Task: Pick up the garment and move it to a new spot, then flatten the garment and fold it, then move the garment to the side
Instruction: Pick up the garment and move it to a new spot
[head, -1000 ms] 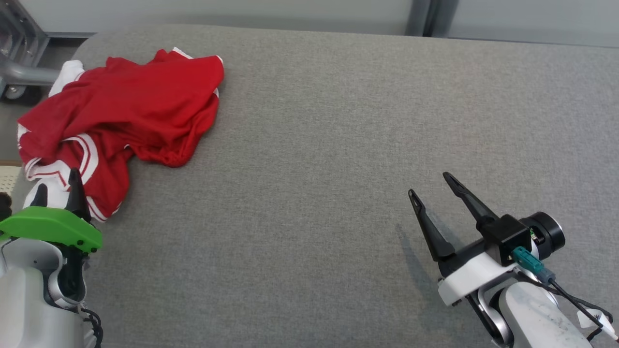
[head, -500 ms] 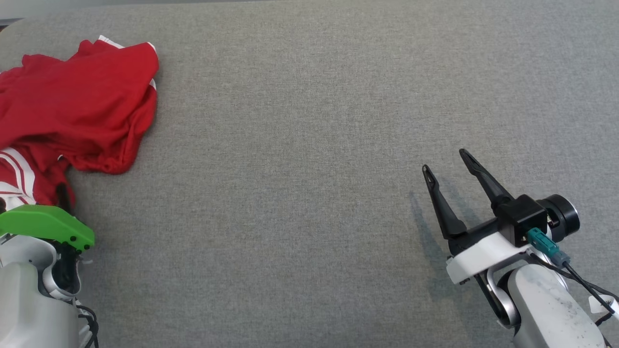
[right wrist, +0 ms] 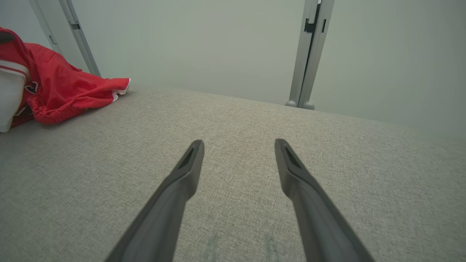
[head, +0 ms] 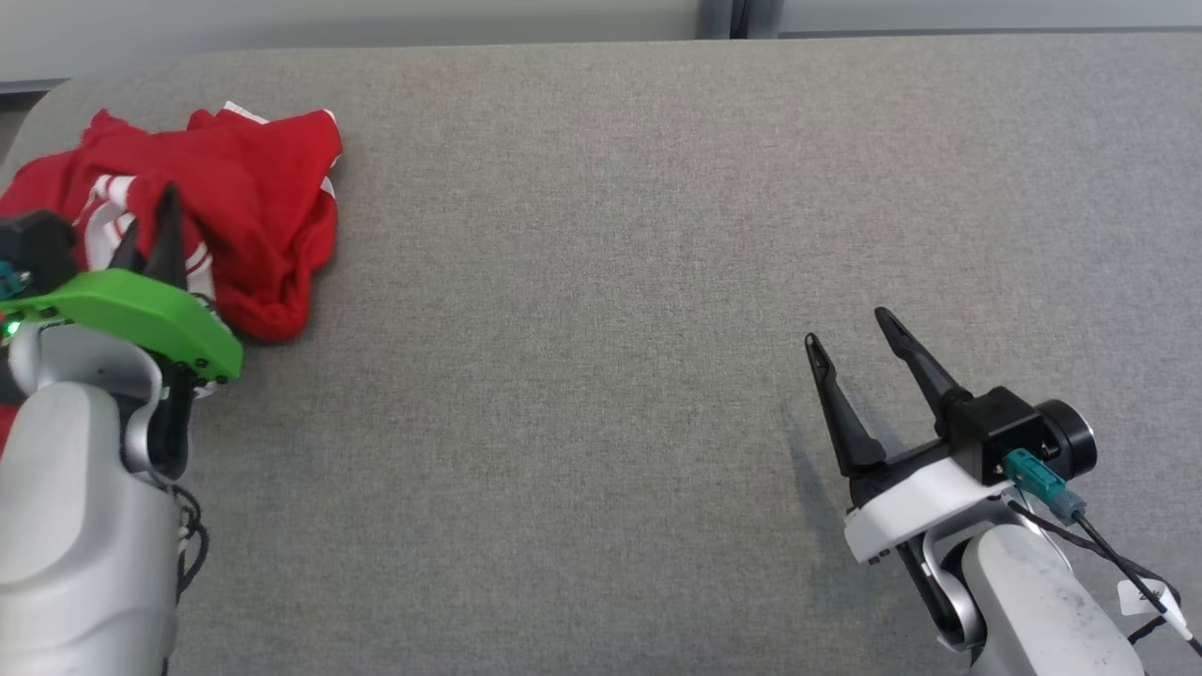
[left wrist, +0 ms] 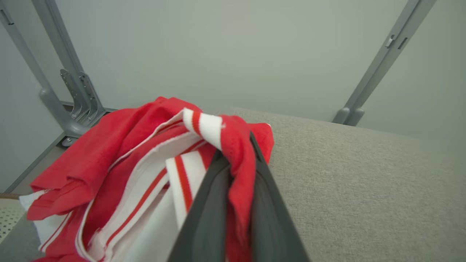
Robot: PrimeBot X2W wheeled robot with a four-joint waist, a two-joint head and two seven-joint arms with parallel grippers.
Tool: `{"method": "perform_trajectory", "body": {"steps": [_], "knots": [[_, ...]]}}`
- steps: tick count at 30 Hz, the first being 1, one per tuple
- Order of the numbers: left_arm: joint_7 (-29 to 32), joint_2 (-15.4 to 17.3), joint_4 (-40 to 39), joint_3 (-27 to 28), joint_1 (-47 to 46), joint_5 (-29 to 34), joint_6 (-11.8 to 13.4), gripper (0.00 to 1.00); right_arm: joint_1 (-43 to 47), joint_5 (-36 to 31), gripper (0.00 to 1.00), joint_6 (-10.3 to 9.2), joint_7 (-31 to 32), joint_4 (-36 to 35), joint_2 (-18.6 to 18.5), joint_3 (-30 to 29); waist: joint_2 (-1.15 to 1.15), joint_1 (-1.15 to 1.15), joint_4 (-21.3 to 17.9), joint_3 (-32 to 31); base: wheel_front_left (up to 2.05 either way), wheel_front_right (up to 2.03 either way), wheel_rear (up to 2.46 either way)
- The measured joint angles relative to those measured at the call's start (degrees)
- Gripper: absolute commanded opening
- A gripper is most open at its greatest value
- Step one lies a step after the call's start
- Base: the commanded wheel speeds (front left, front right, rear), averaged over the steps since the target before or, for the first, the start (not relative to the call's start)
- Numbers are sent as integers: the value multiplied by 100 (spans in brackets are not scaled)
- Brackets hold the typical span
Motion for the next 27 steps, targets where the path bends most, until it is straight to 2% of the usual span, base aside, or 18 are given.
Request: {"method": "perform_trajectory", "body": {"steps": [3, 12, 16, 22, 27], "knots": [[2, -131, -289, -323, -82, 99, -156, 0, 73, 23, 100, 2, 0, 55, 127, 26, 0, 0, -4, -132, 0, 0, 0], [332, -589, -1265, -1188, -424, 69, -301, 0, 280, 105, 100, 16, 0, 183, 282, 55, 1, 0, -196, -528, 0, 0, 0], [759, -895, -1550, -1655, -509, -259, -302, 0, 371, 110, 100, 16, 0, 208, 300, 51, 0, 0, -379, -657, 0, 0, 0], [1104, -967, -2027, -1820, -820, -929, -302, 0, 537, 159, 100, 18, 0, 235, 318, 45, 0, 0, -702, -813, 0, 0, 0], [1335, -976, -2237, -2272, -870, -1265, -302, 0, 556, 159, 100, 41, 0, 241, 328, 46, 0, 0, -940, -873, 0, 0, 0]]}}
